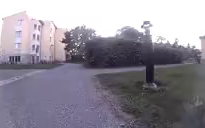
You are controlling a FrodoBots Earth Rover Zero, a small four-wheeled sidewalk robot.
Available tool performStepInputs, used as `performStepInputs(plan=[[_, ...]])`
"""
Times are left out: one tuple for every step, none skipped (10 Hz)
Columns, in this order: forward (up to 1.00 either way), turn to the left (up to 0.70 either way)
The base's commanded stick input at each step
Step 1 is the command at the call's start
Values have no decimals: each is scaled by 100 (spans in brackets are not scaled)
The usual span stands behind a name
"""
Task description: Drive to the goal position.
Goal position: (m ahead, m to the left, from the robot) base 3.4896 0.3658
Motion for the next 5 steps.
performStepInputs(plan=[[70, 27], [70, 27], [70, 27], [70, 27], [70, 27]])
